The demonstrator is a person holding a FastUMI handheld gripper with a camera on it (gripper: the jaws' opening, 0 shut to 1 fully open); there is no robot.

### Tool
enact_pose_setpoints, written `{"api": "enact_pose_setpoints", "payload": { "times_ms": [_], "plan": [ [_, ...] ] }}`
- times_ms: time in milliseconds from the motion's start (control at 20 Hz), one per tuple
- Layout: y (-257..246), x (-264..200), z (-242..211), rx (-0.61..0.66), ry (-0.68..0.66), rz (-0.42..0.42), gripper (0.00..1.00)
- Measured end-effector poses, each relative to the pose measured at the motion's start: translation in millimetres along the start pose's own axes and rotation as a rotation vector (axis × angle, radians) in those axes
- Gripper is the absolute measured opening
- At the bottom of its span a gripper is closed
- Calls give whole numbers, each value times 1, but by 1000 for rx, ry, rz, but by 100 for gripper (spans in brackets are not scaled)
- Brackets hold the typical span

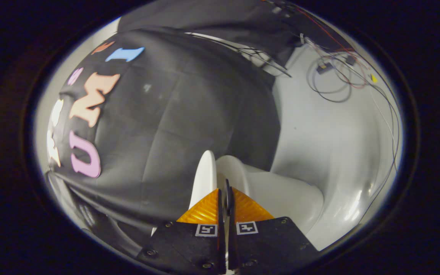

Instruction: Open the toilet lid.

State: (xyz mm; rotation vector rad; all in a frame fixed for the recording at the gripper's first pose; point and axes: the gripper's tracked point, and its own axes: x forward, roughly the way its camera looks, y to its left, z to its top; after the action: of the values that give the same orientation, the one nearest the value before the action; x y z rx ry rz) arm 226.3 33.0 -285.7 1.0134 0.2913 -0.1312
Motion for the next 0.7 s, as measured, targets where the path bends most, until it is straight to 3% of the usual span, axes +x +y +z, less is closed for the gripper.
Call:
{"api": "enact_pose_setpoints", "payload": {
  "times_ms": [150, 550, 700],
  "plan": [
    [41, -17, 5, -124, -27, 17, 4],
    [210, -53, -9, -354, -105, 189, 4],
    [251, -60, -25, -477, -98, 191, 4]
  ]
}}
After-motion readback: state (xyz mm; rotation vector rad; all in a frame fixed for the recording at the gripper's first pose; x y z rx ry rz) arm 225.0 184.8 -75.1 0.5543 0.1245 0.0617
